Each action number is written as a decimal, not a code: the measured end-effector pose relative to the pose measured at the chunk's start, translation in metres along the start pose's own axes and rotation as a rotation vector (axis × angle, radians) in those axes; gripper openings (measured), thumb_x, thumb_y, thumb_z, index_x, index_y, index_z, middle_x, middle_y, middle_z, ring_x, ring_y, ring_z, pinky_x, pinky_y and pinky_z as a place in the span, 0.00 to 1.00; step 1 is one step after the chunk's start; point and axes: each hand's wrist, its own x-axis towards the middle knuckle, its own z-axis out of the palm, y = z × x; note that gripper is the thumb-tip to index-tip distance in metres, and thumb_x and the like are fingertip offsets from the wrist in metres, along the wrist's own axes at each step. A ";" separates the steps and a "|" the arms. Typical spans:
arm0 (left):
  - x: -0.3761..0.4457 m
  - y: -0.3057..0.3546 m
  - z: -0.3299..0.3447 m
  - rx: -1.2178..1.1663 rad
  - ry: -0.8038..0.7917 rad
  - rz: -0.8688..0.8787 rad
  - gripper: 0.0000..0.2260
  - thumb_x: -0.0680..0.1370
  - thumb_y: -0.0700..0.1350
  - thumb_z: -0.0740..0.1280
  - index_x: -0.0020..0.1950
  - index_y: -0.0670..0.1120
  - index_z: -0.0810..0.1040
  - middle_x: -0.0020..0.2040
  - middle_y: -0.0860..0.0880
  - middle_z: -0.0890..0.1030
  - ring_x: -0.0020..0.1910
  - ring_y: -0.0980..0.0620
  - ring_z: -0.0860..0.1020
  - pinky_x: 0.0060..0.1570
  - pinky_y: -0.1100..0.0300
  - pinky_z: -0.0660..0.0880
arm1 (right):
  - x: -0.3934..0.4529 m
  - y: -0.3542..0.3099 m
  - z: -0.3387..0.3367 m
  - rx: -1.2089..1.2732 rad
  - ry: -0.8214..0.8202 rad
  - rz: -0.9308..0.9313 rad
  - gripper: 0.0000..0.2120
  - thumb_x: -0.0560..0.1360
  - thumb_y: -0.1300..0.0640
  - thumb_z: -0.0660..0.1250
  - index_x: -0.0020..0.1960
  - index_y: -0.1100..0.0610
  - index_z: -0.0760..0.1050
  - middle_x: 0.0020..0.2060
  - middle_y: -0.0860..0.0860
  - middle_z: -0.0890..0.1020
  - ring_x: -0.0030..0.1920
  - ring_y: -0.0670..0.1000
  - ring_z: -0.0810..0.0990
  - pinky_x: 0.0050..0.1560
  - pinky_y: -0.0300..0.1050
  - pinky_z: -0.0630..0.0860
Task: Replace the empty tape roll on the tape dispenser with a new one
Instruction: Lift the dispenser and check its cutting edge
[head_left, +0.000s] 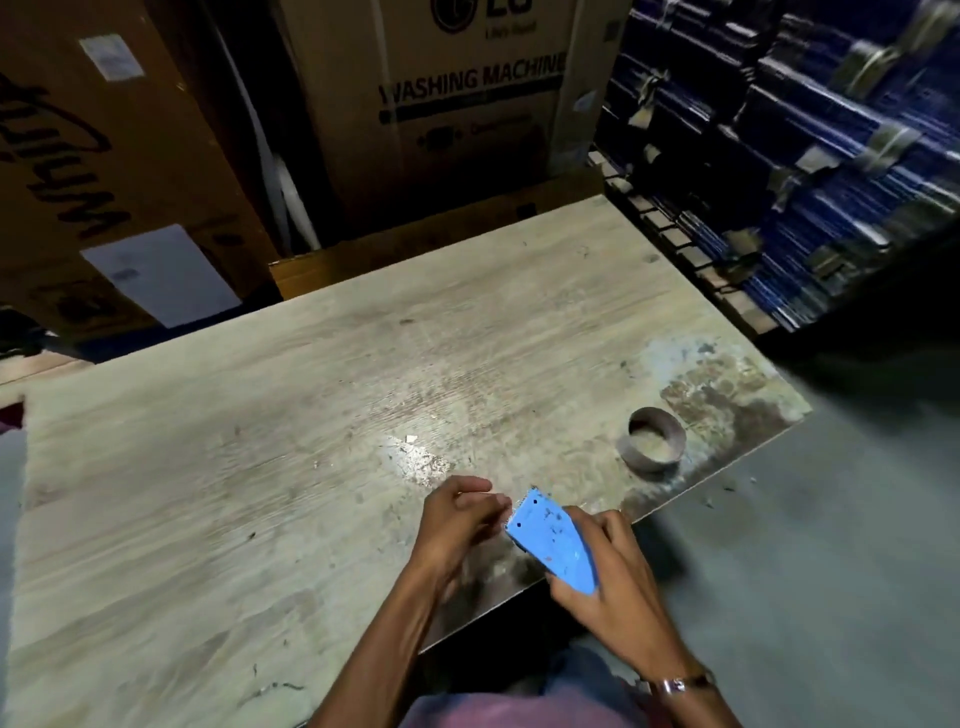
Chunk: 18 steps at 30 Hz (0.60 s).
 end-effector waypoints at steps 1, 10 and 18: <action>0.002 0.001 0.000 0.093 -0.014 0.019 0.08 0.73 0.32 0.73 0.50 0.38 0.79 0.38 0.42 0.85 0.31 0.53 0.82 0.31 0.64 0.77 | -0.004 0.001 0.003 -0.007 0.007 0.011 0.31 0.66 0.47 0.69 0.68 0.47 0.72 0.50 0.47 0.72 0.51 0.51 0.75 0.52 0.45 0.76; 0.011 -0.019 0.007 0.729 -0.097 0.315 0.09 0.77 0.34 0.63 0.42 0.46 0.79 0.37 0.52 0.81 0.35 0.54 0.79 0.38 0.67 0.73 | -0.037 0.004 0.023 -0.041 0.043 0.185 0.29 0.66 0.41 0.65 0.66 0.43 0.71 0.57 0.45 0.81 0.54 0.53 0.81 0.51 0.49 0.78; 0.019 -0.043 0.021 0.815 -0.275 0.327 0.05 0.76 0.33 0.66 0.48 0.41 0.79 0.40 0.41 0.83 0.40 0.46 0.81 0.44 0.58 0.77 | -0.060 0.022 0.040 0.025 0.001 0.369 0.31 0.67 0.40 0.68 0.69 0.41 0.66 0.61 0.43 0.77 0.60 0.51 0.80 0.55 0.48 0.77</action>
